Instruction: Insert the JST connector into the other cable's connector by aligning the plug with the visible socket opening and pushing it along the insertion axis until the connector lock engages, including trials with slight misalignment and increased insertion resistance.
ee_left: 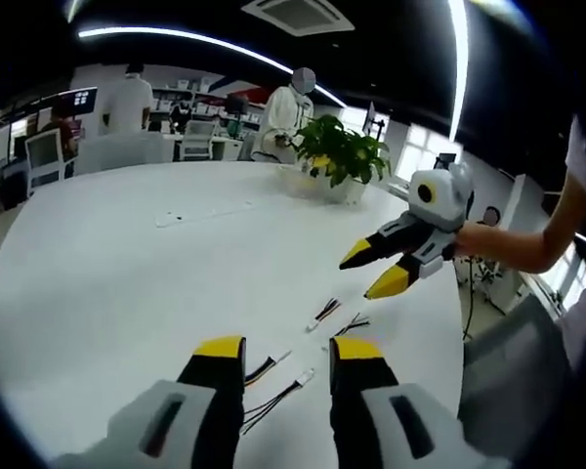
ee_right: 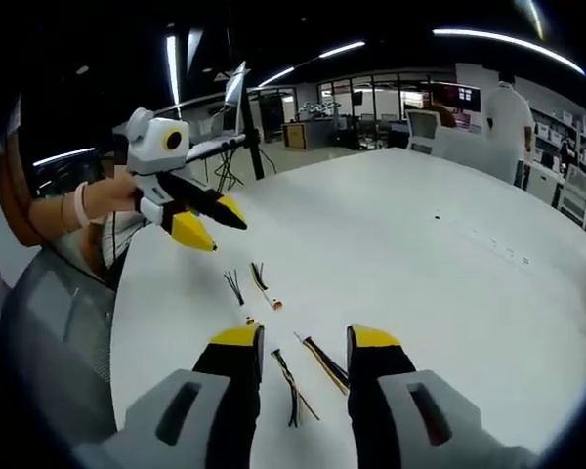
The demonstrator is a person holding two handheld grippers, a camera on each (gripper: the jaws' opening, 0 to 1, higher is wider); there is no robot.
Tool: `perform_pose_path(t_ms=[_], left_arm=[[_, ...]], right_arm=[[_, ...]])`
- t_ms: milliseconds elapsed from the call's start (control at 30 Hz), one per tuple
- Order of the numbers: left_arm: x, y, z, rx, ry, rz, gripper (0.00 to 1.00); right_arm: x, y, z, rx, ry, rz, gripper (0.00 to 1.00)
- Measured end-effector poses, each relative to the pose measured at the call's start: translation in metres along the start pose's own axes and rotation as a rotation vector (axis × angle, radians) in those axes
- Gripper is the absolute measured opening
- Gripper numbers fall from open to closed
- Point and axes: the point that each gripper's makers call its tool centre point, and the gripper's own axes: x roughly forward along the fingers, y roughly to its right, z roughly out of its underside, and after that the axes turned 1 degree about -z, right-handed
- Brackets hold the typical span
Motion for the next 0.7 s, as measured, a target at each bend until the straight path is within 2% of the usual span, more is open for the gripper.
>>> perform_pose_path(t_ms=[167, 367, 700], left_arm=[[0.005, 0.000, 0.000, 0.024, -0.004, 0.013, 0.27], [0.014, 0.000, 0.009, 0.047, -0.038, 0.038, 0.26], [0.026, 0.001, 0.020, 0.122, -0.067, 0.090, 0.23]], right_arm=[[0.003, 0.000, 0.001, -0.014, -0.003, -0.015, 0.30], [0.012, 0.003, 0.004, -0.020, -0.015, -0.037, 0.30], [0.024, -0.003, 0.012, -0.082, -0.023, -0.109, 0.25]])
